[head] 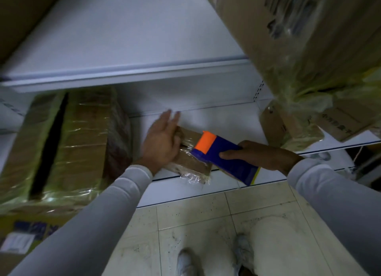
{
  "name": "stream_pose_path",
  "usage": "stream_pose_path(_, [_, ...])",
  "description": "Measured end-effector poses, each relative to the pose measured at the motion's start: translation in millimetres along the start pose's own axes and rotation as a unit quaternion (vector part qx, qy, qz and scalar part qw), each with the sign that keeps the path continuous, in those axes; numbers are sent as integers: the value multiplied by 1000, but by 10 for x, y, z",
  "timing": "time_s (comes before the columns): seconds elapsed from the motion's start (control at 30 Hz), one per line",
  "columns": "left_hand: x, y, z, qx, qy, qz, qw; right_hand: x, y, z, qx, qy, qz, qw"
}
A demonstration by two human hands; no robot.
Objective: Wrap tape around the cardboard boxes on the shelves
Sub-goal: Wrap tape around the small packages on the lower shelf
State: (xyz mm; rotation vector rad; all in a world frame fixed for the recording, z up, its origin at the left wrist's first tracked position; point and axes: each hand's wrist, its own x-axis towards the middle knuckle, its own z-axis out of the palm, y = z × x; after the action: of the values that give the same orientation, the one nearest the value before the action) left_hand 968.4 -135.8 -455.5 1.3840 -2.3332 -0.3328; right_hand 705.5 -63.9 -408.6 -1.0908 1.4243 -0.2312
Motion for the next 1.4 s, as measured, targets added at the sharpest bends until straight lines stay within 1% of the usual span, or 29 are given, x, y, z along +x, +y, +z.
stream_pose_path(0.03, [38,81,58,-1,-34,52,998,6,-9,12,-8,3,1,1000])
stream_pose_path(0.07, [60,117,142,0,-77,67,995,15,-6,22,-13,9,3,1000])
stream_pose_path(0.1, [73,132,203,7,-115,63,991,18,-4,34,-16,14,4,1000])
stream_pose_path(0.13, [84,108,252,19,-134,54,989,20,-2,41,-19,18,2,1000])
stream_pose_path(0.2, [119,43,302,38,-146,50,987,-10,-13,26,-26,21,-1,999])
stream_pose_path(0.37, [163,-8,328,52,-154,58,985,-292,139,-135,-45,5,29,999])
stream_pose_path(0.53, [141,22,331,62,-166,36,983,-633,509,-367,-59,26,61,996])
stream_pose_path(0.67, [143,79,318,72,-170,37,982,-640,524,-314,-63,37,66,995])
stream_pose_path(0.73, [126,112,308,104,-170,28,980,-557,518,-225,-71,45,76,994])
stream_pose_path(0.8, [75,181,313,137,-147,23,979,-424,500,-118,-89,59,84,991])
stream_pose_path(0.9, [-25,366,296,165,-71,2,984,-249,407,-1,-110,73,87,987])
stream_pose_path(0.93, [-35,415,285,163,-58,-13,985,-206,386,18,-153,74,84,982])
stream_pose_path(0.97, [-29,455,270,159,-64,-25,985,-167,397,29,-233,77,84,966])
stream_pose_path(1.0, [-20,491,262,154,-77,-36,984,-155,421,44,-325,83,89,938])
stream_pose_path(1.03, [-14,537,253,150,-88,-48,984,-157,488,67,-388,92,100,911])
stream_pose_path(1.07, [-10,595,255,150,-93,-64,982,-168,581,96,-403,91,114,903])
stream_pose_path(1.1, [-24,662,269,156,-92,-88,980,-173,683,131,-384,91,123,911])
stream_pose_path(1.17, [-99,866,351,177,-106,-146,968,-203,844,212,-353,96,112,924])
stream_pose_path(1.23, [-152,1053,490,189,-133,-179,956,-251,950,261,-307,95,100,942])
stream_pose_path(1.27, [-167,1102,549,190,-135,-189,954,-278,985,276,-280,92,95,951])
stream_pose_path(1.33, [-151,1076,556,176,-125,-170,962,-327,1046,265,-259,83,84,959])
stream_pose_path(1.4, [-112,952,506,156,-141,-96,973,-390,1064,196,-259,81,73,960])
